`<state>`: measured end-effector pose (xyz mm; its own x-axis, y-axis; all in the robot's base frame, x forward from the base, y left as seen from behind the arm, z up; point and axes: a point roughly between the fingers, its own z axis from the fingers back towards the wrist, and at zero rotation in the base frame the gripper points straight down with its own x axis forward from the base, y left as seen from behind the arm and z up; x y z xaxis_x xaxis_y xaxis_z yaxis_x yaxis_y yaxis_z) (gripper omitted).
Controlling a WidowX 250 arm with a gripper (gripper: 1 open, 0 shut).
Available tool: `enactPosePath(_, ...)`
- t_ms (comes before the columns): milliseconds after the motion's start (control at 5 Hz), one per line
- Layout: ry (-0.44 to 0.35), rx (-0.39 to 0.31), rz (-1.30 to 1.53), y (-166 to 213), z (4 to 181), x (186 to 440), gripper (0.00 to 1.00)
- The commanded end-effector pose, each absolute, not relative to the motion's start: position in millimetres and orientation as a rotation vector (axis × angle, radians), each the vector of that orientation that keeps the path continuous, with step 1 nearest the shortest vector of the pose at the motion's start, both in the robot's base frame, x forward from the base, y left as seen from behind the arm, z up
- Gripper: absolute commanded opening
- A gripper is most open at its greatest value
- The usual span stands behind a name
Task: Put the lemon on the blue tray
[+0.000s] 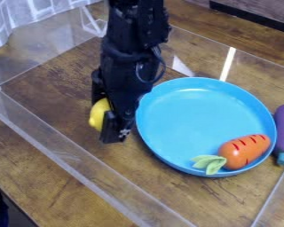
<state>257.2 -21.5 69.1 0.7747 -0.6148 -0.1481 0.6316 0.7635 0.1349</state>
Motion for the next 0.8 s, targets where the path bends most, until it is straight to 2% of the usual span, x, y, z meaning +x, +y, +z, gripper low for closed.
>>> enactPosePath(0,0.022,0.211,-0.709,-31,98.3,270,0.0)
enactPosePath(400,0.042,0.25,-0.749,-37,120.3,276,0.0)
enactPosePath(600,0.046,0.286,-0.781,-45,138.8,283,0.0)
